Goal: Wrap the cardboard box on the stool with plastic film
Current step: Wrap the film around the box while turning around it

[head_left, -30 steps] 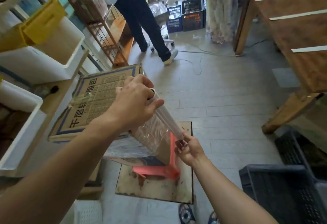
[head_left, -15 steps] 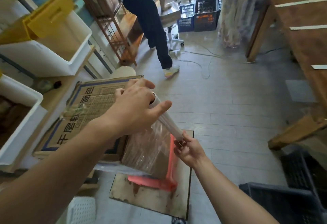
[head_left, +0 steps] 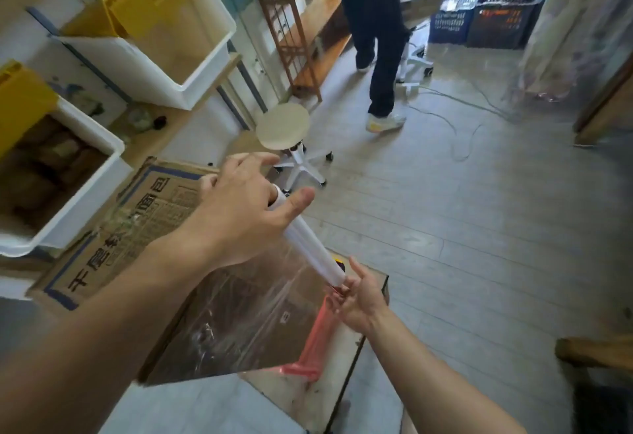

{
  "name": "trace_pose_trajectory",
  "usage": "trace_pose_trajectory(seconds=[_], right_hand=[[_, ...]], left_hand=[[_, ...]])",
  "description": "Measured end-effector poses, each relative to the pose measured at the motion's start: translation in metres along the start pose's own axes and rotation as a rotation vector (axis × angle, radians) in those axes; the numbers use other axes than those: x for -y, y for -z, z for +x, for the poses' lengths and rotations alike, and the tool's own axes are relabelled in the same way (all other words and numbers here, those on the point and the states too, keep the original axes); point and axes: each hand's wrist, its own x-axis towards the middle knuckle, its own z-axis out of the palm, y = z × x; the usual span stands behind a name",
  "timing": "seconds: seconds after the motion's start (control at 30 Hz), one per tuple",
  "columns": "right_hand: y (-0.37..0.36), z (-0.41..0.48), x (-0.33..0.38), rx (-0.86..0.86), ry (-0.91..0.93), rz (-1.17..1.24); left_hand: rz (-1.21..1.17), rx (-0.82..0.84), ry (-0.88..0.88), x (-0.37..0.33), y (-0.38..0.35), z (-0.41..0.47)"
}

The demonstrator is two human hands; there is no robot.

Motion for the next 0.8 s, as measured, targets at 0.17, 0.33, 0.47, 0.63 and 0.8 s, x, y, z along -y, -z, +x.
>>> trace_pose_trajectory(seconds=[0.17,0.33,0.47,0.63,0.8], right_hand=[[-0.008,-0.001,0.027,0.028,-0.072,-0.107],[-0.017,0.0,0.046,0.002,-0.11,-0.242],[-0.023,0.009,0.052,-0.002,-0.114,-0.327],[-0.03,0.013,0.057,-0.032,-0.12,-0.41],[-0.034,0.007,0.058,-0.065,-0.125,-0.29]], left_hand=[[-0.012,0.009,0.06,0.003,0.002,0.021],[0.021,0.137,0.066,0.002,0.015,0.039],[0.048,0.26,-0.033,0.009,0.027,0.046],[0.061,0.298,-0.05,0.014,0.025,0.043],[0.129,0.318,-0.056,0.008,0.026,0.043]])
